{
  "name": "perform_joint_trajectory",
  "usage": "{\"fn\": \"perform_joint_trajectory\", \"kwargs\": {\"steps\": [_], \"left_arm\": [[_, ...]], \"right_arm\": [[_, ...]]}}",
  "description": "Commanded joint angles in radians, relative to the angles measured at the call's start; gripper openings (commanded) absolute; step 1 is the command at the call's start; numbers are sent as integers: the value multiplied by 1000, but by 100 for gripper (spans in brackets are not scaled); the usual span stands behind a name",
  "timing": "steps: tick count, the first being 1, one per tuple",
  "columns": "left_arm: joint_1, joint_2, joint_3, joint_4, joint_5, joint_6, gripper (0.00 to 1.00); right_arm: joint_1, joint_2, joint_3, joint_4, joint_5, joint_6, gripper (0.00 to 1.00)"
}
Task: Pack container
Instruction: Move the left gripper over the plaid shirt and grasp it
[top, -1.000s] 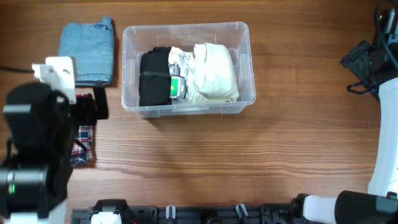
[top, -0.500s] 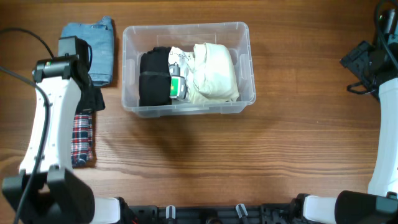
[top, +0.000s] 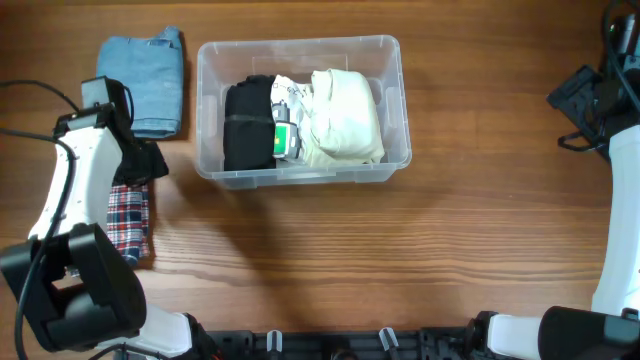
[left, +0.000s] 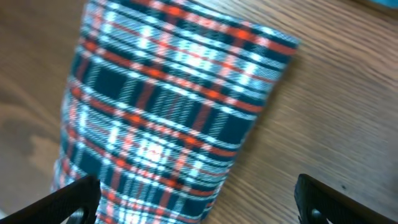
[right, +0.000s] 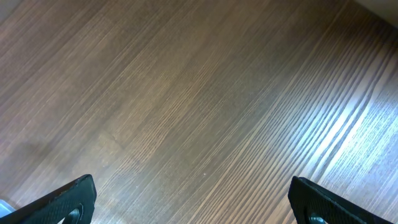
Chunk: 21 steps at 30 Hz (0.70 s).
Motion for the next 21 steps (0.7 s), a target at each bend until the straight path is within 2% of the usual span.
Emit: {"fn": "perform_joint_trajectory", "kwargs": {"steps": [1,4,11,21], "left_arm": [[-4,21,-42,14,35,99,100],[-4,57,-42,-5,29,161,100],[-4,93,-42,12,-35,158,100],[2,156,-42,48,-35,159,100]], "right_arm": [[-2,13,1,2,-3,14,100],[-2,13,1,2,-3,14,100],[-2,13,1,2,-3,14,100],[-2,13,1,2,-3,14,100]]}}
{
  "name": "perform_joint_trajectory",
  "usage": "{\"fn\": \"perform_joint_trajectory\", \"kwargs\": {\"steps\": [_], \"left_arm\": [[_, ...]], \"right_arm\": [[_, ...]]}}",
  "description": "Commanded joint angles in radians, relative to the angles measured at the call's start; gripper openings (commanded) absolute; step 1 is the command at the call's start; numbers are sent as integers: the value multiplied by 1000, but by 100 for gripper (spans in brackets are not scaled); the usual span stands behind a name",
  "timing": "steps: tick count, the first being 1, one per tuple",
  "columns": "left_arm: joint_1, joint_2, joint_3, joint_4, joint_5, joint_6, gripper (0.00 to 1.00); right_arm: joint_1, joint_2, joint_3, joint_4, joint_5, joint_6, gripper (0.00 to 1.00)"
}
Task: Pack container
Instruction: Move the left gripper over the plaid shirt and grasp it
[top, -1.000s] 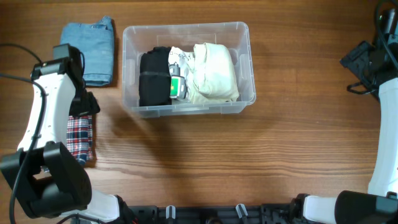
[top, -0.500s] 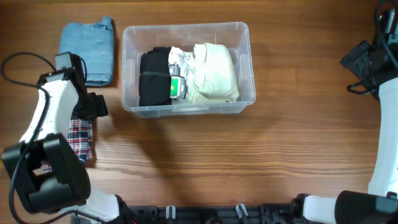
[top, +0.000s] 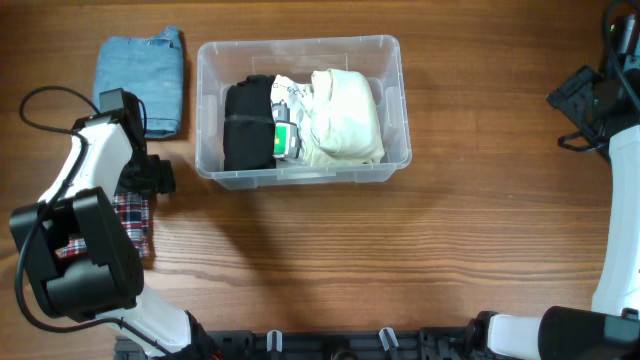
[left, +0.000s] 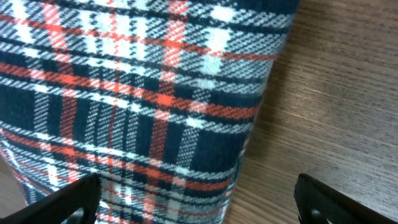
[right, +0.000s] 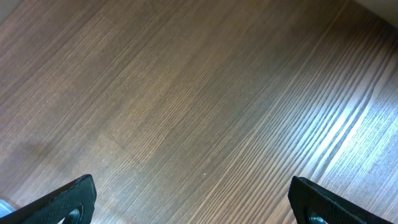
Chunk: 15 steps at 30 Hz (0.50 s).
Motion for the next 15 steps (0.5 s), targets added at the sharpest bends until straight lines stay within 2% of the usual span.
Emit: {"fn": "perform_joint_trajectory", "kwargs": {"steps": [1,9,12,15], "left_arm": [[8,21,-7,8,-13,19,100],[74,27,-53,48,-18,20,100],[74,27,-53,64,-94,20,100],[74,27,-53,78,-99,19,100]], "right_arm": [[-2,13,1,2,-3,14,100],[-2,13,1,2,-3,14,100],[-2,13,1,2,-3,14,100],[-2,13,1,2,-3,14,100]]}}
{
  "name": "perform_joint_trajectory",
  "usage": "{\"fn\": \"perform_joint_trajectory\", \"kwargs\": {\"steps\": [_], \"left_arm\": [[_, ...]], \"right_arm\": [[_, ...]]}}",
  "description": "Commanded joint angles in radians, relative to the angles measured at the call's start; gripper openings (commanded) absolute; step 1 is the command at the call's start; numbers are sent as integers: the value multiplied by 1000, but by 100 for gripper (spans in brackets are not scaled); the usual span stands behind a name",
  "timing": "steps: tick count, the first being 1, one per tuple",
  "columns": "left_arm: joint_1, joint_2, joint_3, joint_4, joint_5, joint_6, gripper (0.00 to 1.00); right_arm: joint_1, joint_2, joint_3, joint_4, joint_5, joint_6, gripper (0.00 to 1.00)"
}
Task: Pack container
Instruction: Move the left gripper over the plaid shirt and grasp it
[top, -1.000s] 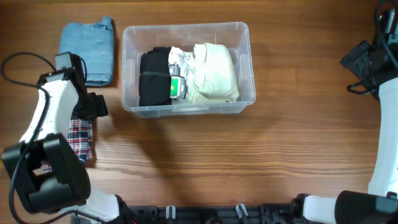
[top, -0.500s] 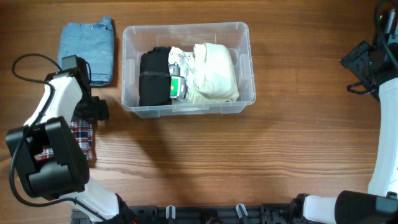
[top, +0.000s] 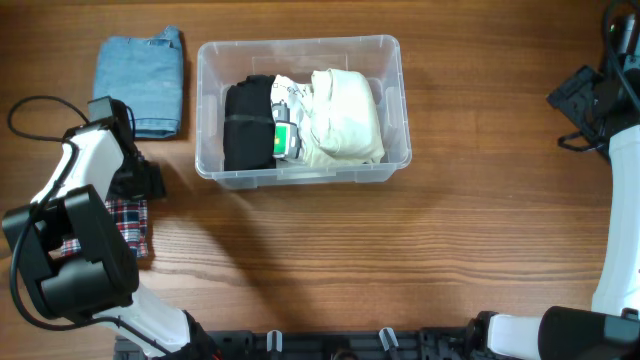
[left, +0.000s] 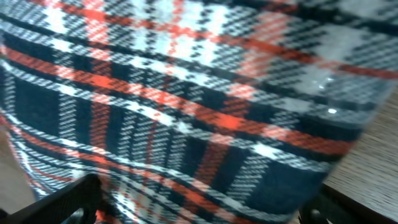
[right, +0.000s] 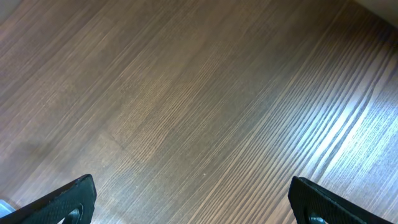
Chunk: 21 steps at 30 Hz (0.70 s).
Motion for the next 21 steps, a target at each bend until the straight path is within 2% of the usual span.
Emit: {"fn": "perform_joint_trajectory", "kwargs": {"steps": [1,7,13,17,21], "left_arm": [[12,19,-14,20,-48,6,100],[13,19,-14,121,-55,11,100],[14,19,-14,133,-58,107,100],[14,19,-14,142,22,107,100],[14,19,-14,169,32,107,100]], "right_arm": [[-2,13,1,2,-3,14,100],[-2,13,1,2,-3,14,100],[-2,13,1,2,-3,14,100],[-2,13,1,2,-3,14,100],[-2,13,1,2,-3,14,100]]}}
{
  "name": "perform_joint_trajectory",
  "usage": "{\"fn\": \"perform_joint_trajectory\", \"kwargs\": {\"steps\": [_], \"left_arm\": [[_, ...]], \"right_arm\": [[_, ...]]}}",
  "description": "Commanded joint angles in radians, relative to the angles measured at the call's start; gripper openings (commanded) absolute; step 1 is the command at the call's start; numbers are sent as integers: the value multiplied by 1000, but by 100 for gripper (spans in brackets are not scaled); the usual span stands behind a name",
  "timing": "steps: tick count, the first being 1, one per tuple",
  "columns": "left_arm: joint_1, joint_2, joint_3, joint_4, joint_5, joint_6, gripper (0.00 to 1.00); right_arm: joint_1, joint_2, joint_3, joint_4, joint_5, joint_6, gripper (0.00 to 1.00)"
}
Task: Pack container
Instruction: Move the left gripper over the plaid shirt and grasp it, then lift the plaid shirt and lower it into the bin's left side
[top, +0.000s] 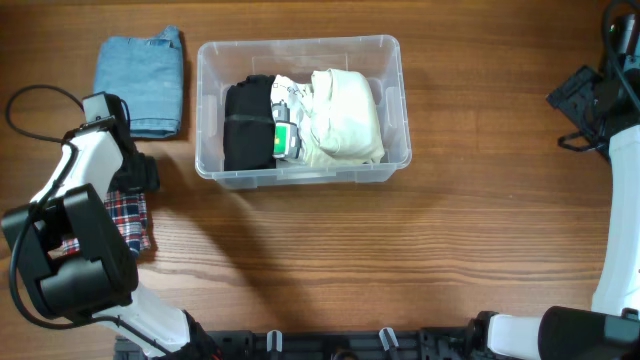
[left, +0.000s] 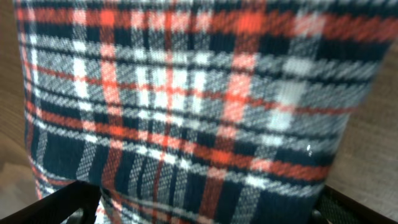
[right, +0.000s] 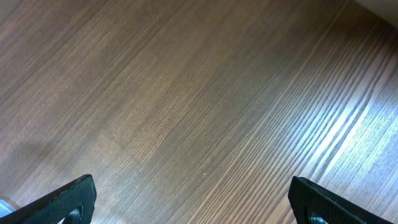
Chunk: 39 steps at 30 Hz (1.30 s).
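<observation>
A clear plastic container stands at the table's far middle. It holds a black garment, a cream garment and a small green-tagged item. A folded plaid cloth lies at the left, with my left gripper low over its far end. In the left wrist view the plaid cloth fills the frame, and the left gripper is open with a finger on either side of it. My right gripper is open over bare wood at the far right.
Folded blue jeans lie at the far left, beside the container and just beyond the left gripper. The right arm stays by the table's right edge. A black rail runs along the near edge.
My left gripper has shifted slightly toward the far side over the plaid cloth's end, and it is still open. The cloth now reaches across the whole gap between the fingers. The right arm is unchanged.
My left gripper was open some way above the plaid cloth. Then it was much closer, at the cloth's right edge. Then the cloth filled the wrist view, and now the fingers straddle its far end. The right arm and the container's contents have stayed as they were.
</observation>
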Motion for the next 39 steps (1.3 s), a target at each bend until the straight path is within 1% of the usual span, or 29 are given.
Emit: {"fn": "perform_joint_trajectory", "kwargs": {"steps": [1,4,6,8,9,11,12,15,18,25,27,30,32,33,34,37,39], "left_arm": [[7,15,-5,16,43,19,95],[7,15,-5,9,43,18,63],[7,14,-5,-3,42,19,53],[7,14,-5,-19,42,19,22],[7,14,-5,-18,42,18,15],[7,14,-5,-18,42,19,6],[7,14,-4,-17,37,19,4],[6,2,14,-18,18,16,4],[6,-43,63,-18,-66,-95,4],[4,-294,231,-17,-62,-254,4],[-1,-393,266,-11,-40,-296,4],[-30,-544,277,28,74,-318,4],[-77,-648,277,36,119,-401,4],[-123,-705,277,35,128,-462,4],[-158,-736,277,32,125,-494,4],[-304,-807,277,12,118,-604,4],[-389,-812,277,-2,119,-645,4]], "right_arm": [[-2,13,1,2,-3,14,100],[-2,13,1,2,-3,14,100],[-2,13,1,2,-3,14,100],[-2,13,1,3,-3,14,100],[-2,13,1,2,-3,14,100],[-2,13,1,3,-3,14,100],[-2,13,1,2,-3,14,100],[-2,13,1,2,-3,14,100],[-2,13,1,3,-3,14,100],[-2,13,1,2,-3,14,100],[-2,13,1,2,-3,14,100],[-2,13,1,2,-3,14,100],[-2,13,1,2,-3,14,100],[-2,13,1,2,-3,14,100],[-2,13,1,2,-3,14,100],[-2,13,1,2,-3,14,100],[-2,13,1,2,-3,14,100]]}}
